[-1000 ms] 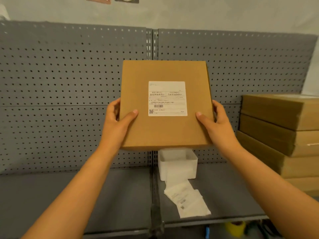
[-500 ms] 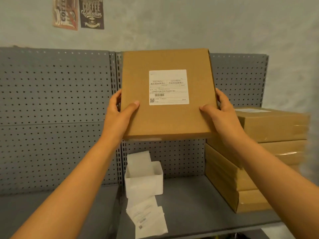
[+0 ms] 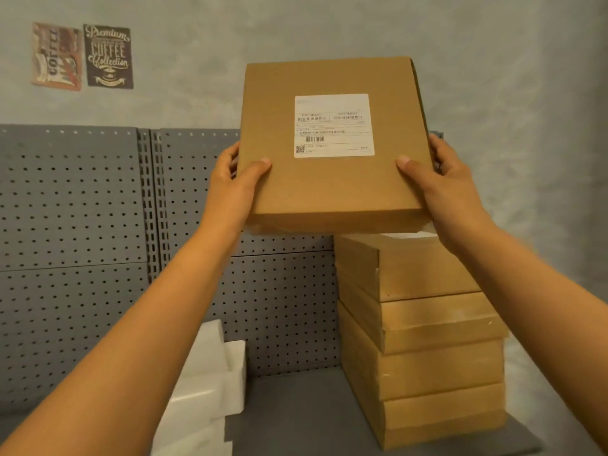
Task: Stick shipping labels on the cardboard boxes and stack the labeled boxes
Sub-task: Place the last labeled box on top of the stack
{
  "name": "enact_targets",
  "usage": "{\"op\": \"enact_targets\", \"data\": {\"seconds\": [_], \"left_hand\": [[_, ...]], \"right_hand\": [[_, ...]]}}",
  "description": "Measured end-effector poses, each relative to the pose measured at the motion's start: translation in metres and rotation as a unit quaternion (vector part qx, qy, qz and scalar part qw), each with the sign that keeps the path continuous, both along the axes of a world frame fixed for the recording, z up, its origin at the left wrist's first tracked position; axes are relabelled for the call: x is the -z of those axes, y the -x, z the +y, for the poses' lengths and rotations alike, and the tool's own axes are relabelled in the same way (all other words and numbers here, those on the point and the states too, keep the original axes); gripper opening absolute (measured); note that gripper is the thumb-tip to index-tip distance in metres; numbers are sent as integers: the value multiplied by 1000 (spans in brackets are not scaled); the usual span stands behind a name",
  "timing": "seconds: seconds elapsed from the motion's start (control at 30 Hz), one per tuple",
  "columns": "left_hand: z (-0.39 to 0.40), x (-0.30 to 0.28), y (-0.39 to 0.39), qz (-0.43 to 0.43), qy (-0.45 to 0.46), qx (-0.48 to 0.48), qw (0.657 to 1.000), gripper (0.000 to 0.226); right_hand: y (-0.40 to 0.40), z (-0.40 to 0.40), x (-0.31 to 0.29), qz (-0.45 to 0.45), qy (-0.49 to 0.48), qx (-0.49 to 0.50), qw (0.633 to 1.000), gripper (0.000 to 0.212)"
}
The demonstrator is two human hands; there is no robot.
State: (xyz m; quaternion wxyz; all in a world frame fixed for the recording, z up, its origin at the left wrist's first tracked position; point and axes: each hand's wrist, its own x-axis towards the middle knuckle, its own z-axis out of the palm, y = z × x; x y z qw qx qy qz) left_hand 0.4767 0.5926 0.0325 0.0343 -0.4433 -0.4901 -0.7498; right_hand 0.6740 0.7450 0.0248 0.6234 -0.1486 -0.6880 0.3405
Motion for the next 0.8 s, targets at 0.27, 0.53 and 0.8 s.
{"op": "enact_targets", "data": {"seconds": [0.27,0.53,0.8], "left_hand": [[84,3,-80,-48,29,-13,998,61],[132,12,-131,-76,54,-35,995,41],[152,24,-150,-80,100,-51,991,39]], "right_hand": [[-74,93,-9,-43,9,-21,999,57],[-111,153,1,-67,59,-59,994,54],[-114,183,21,-70,105,-82,989,53]]}}
